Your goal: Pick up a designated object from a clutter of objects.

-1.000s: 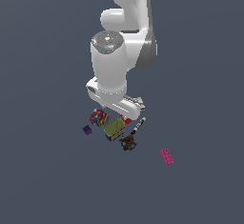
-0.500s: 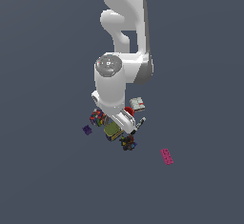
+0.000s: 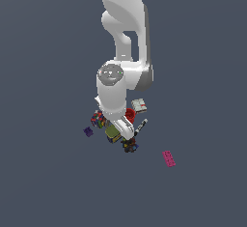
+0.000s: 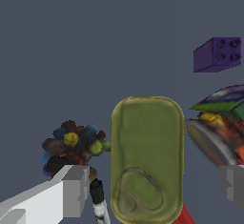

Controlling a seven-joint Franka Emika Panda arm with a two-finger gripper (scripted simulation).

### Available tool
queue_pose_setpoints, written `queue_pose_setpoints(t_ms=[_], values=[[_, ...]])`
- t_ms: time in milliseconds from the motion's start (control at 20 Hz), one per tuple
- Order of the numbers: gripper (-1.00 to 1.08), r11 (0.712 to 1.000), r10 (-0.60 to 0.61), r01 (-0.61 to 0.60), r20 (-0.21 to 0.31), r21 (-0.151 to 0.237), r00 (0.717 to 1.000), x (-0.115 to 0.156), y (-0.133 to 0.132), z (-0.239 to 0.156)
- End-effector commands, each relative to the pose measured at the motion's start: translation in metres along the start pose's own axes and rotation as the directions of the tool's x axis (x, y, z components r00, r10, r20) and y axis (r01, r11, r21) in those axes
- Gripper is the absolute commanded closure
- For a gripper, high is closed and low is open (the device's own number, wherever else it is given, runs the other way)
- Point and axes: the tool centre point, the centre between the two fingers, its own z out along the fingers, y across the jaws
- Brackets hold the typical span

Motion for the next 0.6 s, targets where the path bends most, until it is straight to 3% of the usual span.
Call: queue_pose_setpoints(t_ms=[0,550], values=[[-0.92,1.000,0.008,-0.008,-0.001,0.001,1.000,0.000,0.000,0.001],[-0.92,1.000,0.006,-0.006,-0.001,0.000,1.000,0.000,0.001,0.033]])
